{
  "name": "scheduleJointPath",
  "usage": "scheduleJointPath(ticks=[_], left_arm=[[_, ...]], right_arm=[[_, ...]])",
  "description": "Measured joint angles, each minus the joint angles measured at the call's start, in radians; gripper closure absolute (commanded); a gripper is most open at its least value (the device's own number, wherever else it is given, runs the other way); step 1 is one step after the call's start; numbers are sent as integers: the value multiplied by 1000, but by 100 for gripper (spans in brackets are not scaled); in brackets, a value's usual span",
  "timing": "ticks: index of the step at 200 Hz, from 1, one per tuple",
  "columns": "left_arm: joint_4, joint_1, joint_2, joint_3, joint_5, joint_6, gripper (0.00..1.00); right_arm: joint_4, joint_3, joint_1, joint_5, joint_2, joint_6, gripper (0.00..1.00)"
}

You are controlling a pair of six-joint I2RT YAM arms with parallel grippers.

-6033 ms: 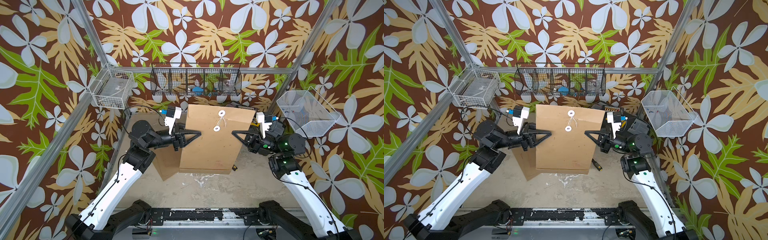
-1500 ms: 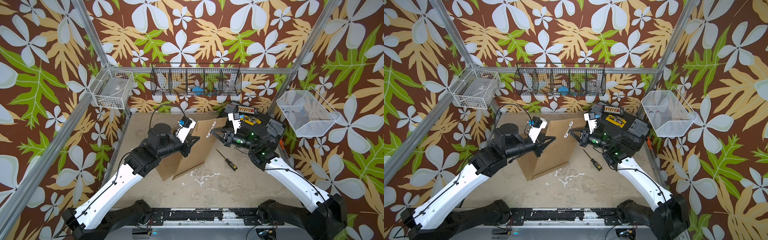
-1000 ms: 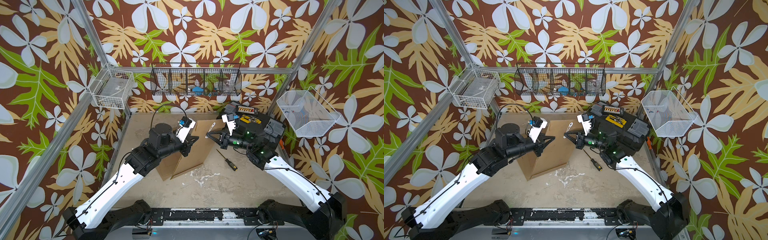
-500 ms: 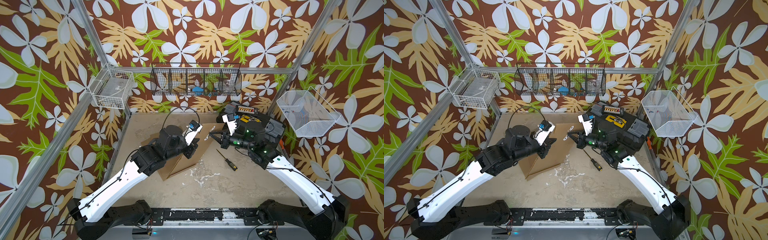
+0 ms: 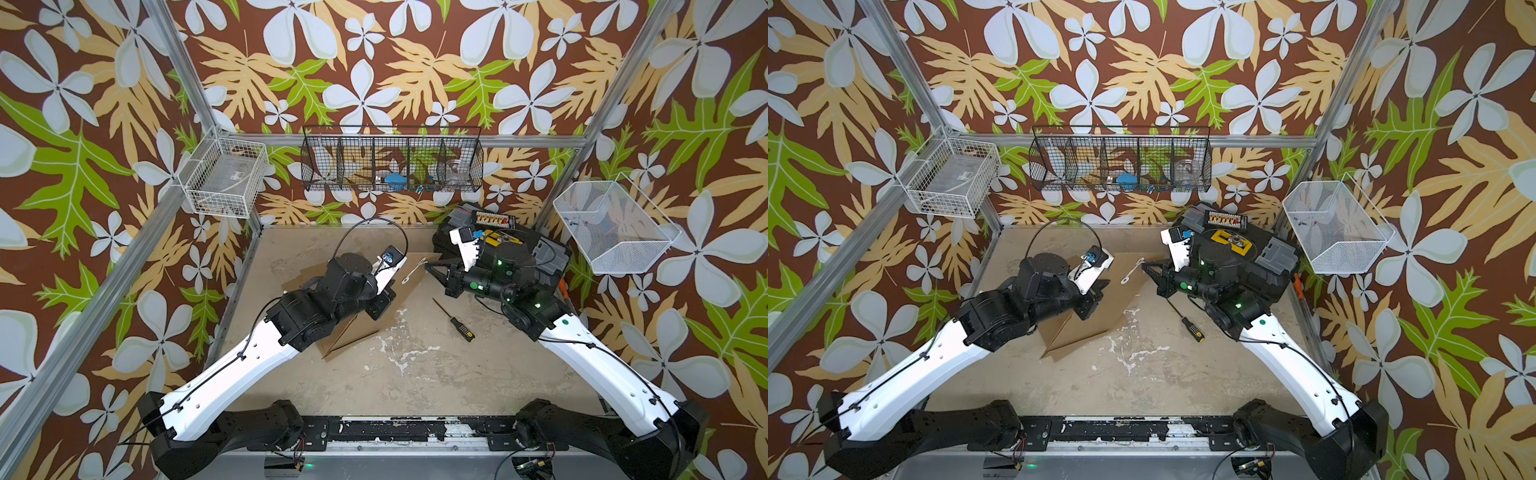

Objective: Open the file bag

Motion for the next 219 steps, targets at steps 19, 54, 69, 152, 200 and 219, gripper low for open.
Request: scheduleJointPath(ticks=[19, 54, 69, 152, 200, 219], left_arm=[[-4, -2, 2, -3, 2, 17, 100], [-14, -5, 14, -6, 7, 27, 100], [-14, -5, 15, -6, 15, 29, 100], [-17, -5, 12, -14, 22, 26, 100], [-14, -5, -6, -27, 34, 11, 100], [8, -5, -27, -41, 54, -10, 100]], right_arm=[[-1, -2, 0, 0, 1, -15, 100], [-2, 12, -1, 1, 11, -31, 100], [-1, 13, -1, 2, 11, -38, 100], [-2, -22, -1, 133, -60, -53, 100], [-34, -22, -1, 231, -64, -64, 100], [-33, -26, -1, 230, -66, -68, 100]])
